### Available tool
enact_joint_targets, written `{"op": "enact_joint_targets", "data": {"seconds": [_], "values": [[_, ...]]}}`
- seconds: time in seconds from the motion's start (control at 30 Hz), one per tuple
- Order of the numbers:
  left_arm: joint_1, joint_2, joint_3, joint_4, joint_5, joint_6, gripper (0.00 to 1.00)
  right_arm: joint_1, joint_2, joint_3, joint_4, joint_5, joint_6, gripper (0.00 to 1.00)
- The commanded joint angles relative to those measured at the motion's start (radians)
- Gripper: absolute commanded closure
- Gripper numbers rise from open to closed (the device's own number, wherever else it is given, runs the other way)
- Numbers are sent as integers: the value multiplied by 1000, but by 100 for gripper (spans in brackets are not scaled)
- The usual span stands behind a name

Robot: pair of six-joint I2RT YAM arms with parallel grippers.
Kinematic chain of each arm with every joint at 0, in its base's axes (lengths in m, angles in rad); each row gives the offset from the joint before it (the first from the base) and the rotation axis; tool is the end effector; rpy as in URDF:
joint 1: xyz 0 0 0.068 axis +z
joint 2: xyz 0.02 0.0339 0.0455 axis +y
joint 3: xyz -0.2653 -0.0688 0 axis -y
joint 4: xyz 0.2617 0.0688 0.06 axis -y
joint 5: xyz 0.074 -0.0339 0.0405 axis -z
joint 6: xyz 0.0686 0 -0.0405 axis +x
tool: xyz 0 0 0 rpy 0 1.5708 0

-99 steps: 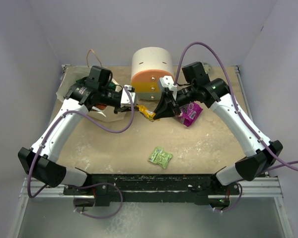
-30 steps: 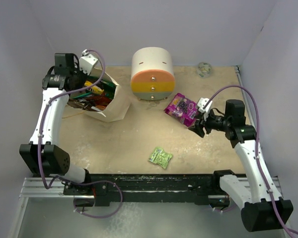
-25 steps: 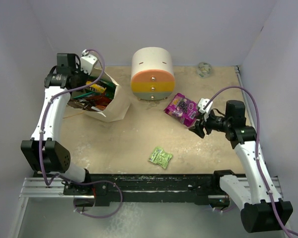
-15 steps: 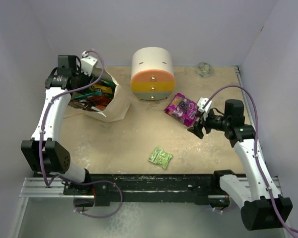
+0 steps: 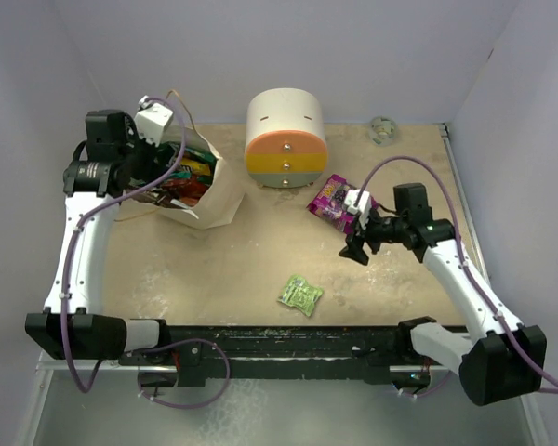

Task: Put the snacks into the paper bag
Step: Pick up the snack from the center of the board.

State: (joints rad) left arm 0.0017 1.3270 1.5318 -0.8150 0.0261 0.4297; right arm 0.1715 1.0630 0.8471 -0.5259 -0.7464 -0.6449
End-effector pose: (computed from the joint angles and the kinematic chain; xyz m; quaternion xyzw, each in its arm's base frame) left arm 0.3168 -0.0013 0.4012 0.1942 0.8653 0.0876 0.4538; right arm 0.2395 0.0888 0.2638 -0.4731 0.7240 0.2365 0.4428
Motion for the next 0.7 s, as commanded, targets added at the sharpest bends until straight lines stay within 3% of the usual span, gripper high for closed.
{"op": "enact_joint_targets", "data": {"seconds": [0.0,0.43,0.67], "values": [[4,-95,-25,12,39,5,2,119,43,46,21,57,-23,21],[4,-248,-130,34,25,64,1,448,290,42,167,208,22,20],[11,-277,-143,18,97,49,1,608,415,30,180,306,27,21]]}}
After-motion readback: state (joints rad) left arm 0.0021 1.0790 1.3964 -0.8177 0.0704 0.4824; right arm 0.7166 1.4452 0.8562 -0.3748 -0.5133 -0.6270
